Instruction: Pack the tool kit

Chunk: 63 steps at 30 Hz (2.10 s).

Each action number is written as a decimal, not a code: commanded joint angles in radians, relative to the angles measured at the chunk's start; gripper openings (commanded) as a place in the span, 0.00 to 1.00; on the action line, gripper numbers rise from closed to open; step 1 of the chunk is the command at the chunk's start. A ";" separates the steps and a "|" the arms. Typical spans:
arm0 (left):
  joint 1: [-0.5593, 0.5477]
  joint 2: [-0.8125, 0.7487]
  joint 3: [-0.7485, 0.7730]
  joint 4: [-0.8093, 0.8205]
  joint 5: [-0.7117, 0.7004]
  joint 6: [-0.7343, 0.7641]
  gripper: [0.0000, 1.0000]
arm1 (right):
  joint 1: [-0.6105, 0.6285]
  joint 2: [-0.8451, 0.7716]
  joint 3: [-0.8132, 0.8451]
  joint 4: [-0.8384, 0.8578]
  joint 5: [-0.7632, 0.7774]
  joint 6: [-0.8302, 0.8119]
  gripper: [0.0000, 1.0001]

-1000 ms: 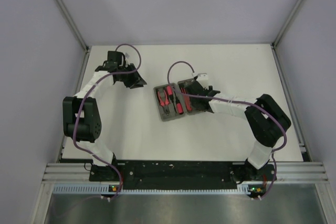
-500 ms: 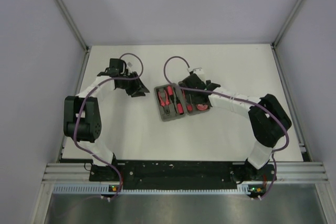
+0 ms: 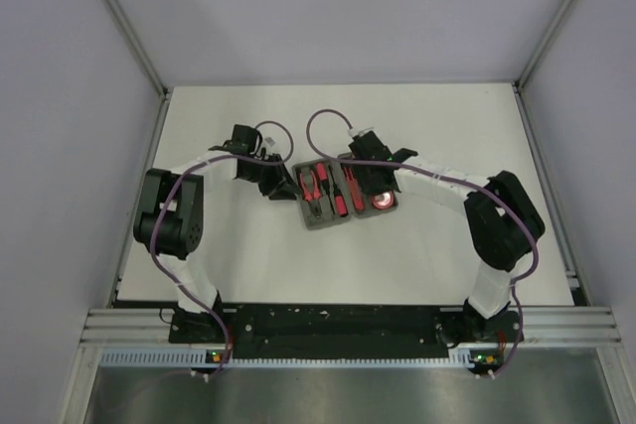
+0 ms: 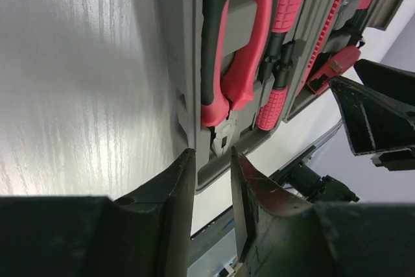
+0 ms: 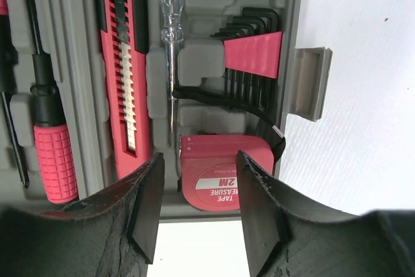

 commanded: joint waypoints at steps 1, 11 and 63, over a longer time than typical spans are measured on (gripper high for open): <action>-0.005 0.034 0.031 0.013 -0.013 -0.016 0.32 | -0.002 0.038 0.045 -0.048 -0.022 -0.066 0.45; -0.016 0.119 0.074 -0.002 -0.061 -0.028 0.28 | -0.004 0.072 0.032 -0.095 -0.038 -0.094 0.36; -0.016 0.161 0.145 -0.059 -0.105 0.009 0.23 | -0.004 0.161 0.118 -0.193 -0.048 -0.204 0.42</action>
